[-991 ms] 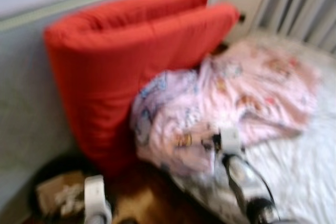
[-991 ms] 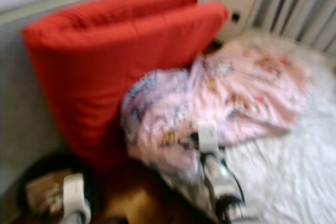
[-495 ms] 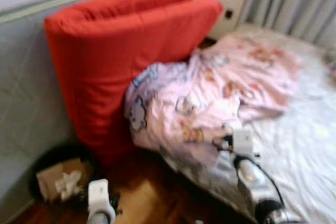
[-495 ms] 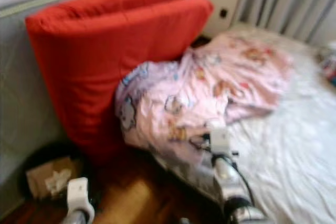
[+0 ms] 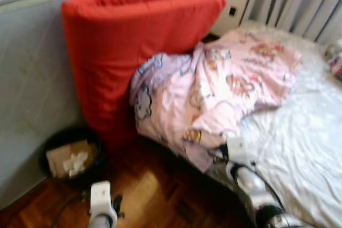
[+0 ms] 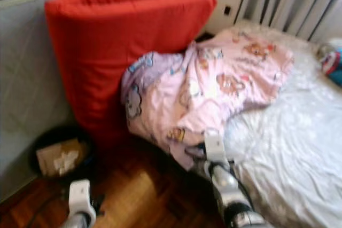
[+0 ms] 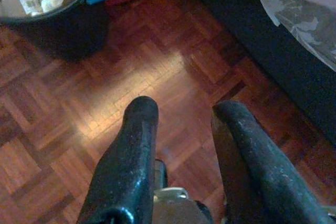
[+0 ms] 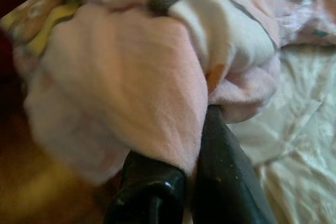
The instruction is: Clean up the room
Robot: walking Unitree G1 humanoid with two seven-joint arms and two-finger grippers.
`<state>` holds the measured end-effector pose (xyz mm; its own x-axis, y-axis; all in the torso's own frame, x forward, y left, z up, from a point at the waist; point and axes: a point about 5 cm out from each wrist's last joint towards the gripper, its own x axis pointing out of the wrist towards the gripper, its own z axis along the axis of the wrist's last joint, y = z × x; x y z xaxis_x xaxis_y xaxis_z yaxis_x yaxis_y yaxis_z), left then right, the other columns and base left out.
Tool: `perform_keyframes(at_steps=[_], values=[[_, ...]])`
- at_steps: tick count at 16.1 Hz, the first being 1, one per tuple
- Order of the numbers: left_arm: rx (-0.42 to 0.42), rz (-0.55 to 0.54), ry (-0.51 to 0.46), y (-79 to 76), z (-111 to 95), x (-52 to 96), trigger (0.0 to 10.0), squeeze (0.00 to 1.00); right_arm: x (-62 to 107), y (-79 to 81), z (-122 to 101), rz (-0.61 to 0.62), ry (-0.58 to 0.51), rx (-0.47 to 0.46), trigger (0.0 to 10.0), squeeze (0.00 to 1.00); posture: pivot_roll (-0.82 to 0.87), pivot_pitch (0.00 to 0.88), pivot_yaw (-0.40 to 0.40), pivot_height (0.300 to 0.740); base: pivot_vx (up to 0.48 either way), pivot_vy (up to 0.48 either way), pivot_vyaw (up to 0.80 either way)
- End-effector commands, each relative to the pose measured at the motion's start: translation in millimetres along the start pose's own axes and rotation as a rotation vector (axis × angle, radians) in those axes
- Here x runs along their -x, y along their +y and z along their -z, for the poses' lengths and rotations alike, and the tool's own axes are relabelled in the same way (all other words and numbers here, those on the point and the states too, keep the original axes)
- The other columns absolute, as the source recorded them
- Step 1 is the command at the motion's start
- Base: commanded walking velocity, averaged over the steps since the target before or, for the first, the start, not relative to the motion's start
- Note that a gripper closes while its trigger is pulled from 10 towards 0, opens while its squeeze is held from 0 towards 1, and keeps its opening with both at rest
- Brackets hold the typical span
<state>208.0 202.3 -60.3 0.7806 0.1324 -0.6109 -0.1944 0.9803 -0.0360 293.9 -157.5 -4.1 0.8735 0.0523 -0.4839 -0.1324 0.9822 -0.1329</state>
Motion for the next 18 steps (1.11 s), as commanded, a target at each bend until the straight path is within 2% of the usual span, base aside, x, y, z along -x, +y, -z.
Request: perform_keyframes(at_steps=[1,4,5,6,8,10,11,16,18], values=[[-0.016,-0.003,0.012,2.5,1.6,0.5,10.0,0.0,-0.2,1.9,0.5,-0.017,0.011,0.037,10.0,0.0,-0.07,0.091,-0.088,0.74,0.0,0.0,0.0],[-0.019,0.002,0.017,1.5,2.8,0.8,10.0,0.0,-0.3,-16.2,-3.0,0.097,0.007,0.066,10.0,0.0,-0.07,0.093,-0.088,0.74,0.0,0.0,0.0],[-0.02,0.005,0.021,1.1,3.7,1.0,10.0,0.0,-0.3,-20.8,-7.2,0.12,-0.017,0.114,10.0,0.0,-0.07,0.094,-0.088,0.74,0.0,0.0,0.0],[-0.02,0.006,0.023,0.8,3.8,0.9,10.0,0.0,-0.5,-21.2,-12.7,0.123,-0.054,0.149,10.0,0.0,-0.07,0.094,-0.088,0.74,0.0,0.0,0.0],[-0.02,0.01,0.025,0.2,4.0,0.9,10.0,0.0,0.3,-20.1,-11.2,0.117,-0.054,0.216,10.0,0.0,-0.07,0.093,-0.089,0.74,0.0,0.0,0.0],[-0.02,0.011,0.025,-0.1,4.1,0.9,10.0,0.0,1.9,-20.5,-4.4,0.113,-0.029,0.209,10.0,0.0,-0.07,0.093,-0.089,0.74,0.0,0.0,0.0],[-0.019,0.011,0.025,-0.2,4.0,0.9,10.0,0.0,2.4,-19.4,-1.1,0.098,-0.012,0.214,10.0,0.0,-0.07,0.093,-0.09,0.74,0.0,0.0,0.0],[-0.018,0.017,0.026,-1.4,3.6,0.5,10.0,0.0,12.7,-2.8,35.9,-0.13,0.166,0.308,10.0,0.0,-0.08,0.094,-0.09,0.74,0.0,0.0,0.0],[-0.018,0.021,0.028,-2.0,3.6,0.4,10.0,0.0,15.8,4.2,40.7,-0.22,0.18,0.363,10.0,0.0,-0.08,0.092,-0.09,0.74,0.0,0.0,0.0]])
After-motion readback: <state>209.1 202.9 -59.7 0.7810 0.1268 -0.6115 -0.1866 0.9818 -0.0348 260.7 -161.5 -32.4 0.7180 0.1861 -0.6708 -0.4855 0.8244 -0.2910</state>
